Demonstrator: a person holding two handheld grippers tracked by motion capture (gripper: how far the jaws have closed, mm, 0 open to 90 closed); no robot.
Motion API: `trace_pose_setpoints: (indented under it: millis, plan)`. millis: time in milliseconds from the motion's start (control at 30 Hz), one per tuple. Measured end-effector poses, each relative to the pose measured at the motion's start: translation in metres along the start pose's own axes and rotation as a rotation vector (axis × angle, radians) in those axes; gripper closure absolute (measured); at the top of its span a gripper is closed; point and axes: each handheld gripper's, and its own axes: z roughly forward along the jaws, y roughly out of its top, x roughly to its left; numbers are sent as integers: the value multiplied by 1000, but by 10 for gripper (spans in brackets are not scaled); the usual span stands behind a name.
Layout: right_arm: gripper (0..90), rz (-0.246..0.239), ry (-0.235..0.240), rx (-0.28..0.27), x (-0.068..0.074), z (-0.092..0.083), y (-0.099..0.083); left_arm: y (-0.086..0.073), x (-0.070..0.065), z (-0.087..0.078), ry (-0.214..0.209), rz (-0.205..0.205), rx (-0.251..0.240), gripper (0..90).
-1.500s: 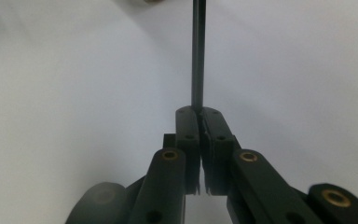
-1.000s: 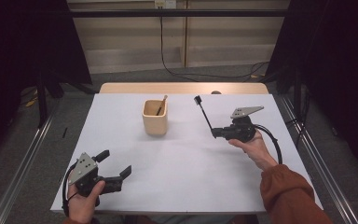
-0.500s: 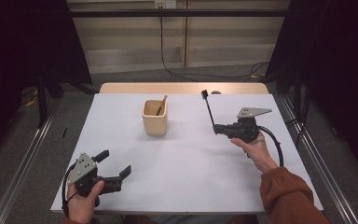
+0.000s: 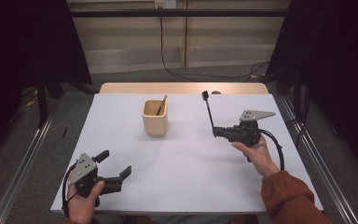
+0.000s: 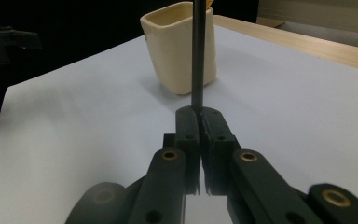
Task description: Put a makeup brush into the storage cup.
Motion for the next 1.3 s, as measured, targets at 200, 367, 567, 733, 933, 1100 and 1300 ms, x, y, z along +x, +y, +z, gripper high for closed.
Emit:
trace_pose_setpoints:
  millis: [200,367,567,733,933,1100,1300]
  plan:
    - [864,8,14,-8,7,-1,-1,0,0,1,1,-2,1,26]
    - [864,13,33,-27,12,2,-2,1,0,1,-5,-2,-2,25]
    - [865,-1,57,-39,22,1,0,0,0,0,-9,3,0,25]
    - [865,-17,79,-33,29,1,0,1,-1,0,-16,-3,-5,26]
    - [866,-29,97,-29,35,0,0,1,-3,1,-20,0,-2,26]
    - [865,-34,104,-31,42,-1,-1,1,-4,1,-17,5,-7,25]
    - [865,-37,112,-40,53,-6,-3,2,-5,2,-24,10,-6,26]
